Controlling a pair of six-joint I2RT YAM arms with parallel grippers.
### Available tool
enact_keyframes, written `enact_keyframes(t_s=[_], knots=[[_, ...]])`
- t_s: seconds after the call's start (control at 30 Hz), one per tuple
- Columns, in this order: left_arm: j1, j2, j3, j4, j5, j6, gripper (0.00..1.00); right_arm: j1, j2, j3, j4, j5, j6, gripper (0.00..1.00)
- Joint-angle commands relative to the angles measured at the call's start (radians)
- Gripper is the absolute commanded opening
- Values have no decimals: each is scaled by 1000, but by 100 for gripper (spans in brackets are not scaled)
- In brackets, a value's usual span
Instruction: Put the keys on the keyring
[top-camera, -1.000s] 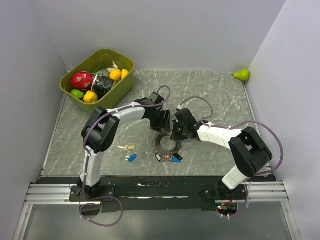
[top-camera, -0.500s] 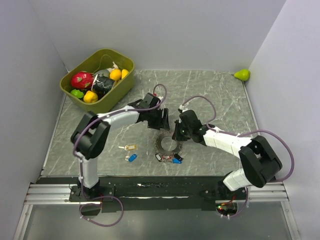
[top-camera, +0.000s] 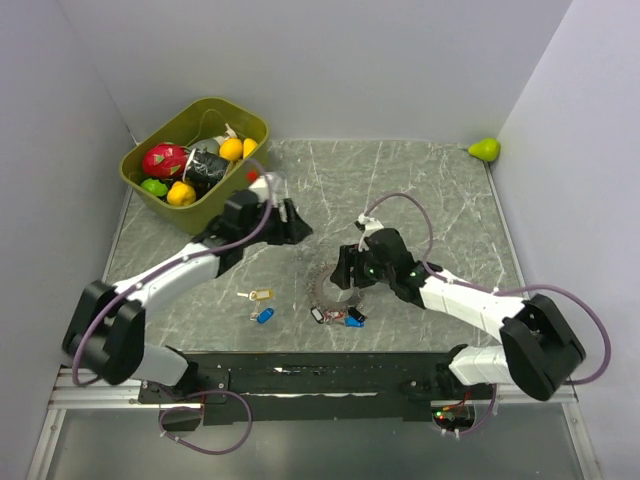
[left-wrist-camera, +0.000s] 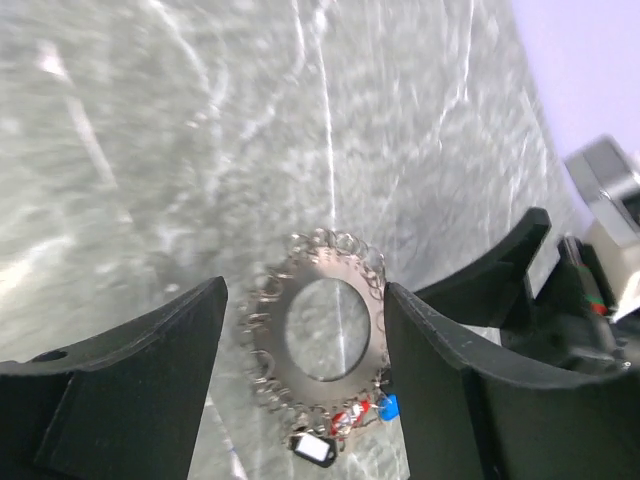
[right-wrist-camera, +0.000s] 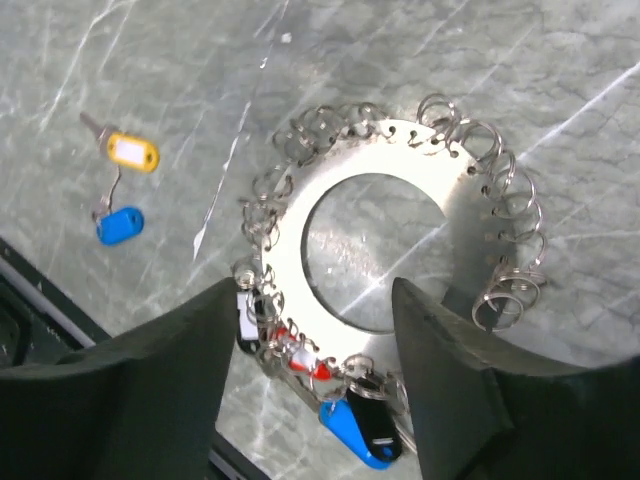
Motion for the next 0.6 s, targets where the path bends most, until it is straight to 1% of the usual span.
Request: enact_keyframes(t_s=[0.0, 0.07, 0.1, 0.17, 0.23, 0.37, 0.5, 0.53, 0.57], knots=[[104, -130, -129, 208, 110, -69, 70, 11, -96, -65, 144, -22, -30, 79], [124, -169, -163, 205, 103, -67, 71, 13, -131, -82, 161, -25, -35, 83], [132, -205, -189, 186, 89, -51, 71, 13, -139, -93, 166, -25, -41, 87], [138, -247, -218, 124, 19, -37, 71, 13, -163, -97, 158, -19, -52, 90], [147, -313, -237, 100, -20, -35, 73, 11, -188, -108, 146, -13, -61, 93], [150, -422, -284, 38, -63, -21, 75, 13, -229, -116, 117, 10, -80, 99], [150, -512, -292, -54, -123, 17, 78, 11, -267, -113, 88, 33, -109, 99], [150, -520, -283, -130, -188, 16, 80, 13, -281, -114, 88, 38, -107, 99], [150, -528, -272, -149, -206, -4, 83, 13, -289, -117, 88, 39, -106, 99]])
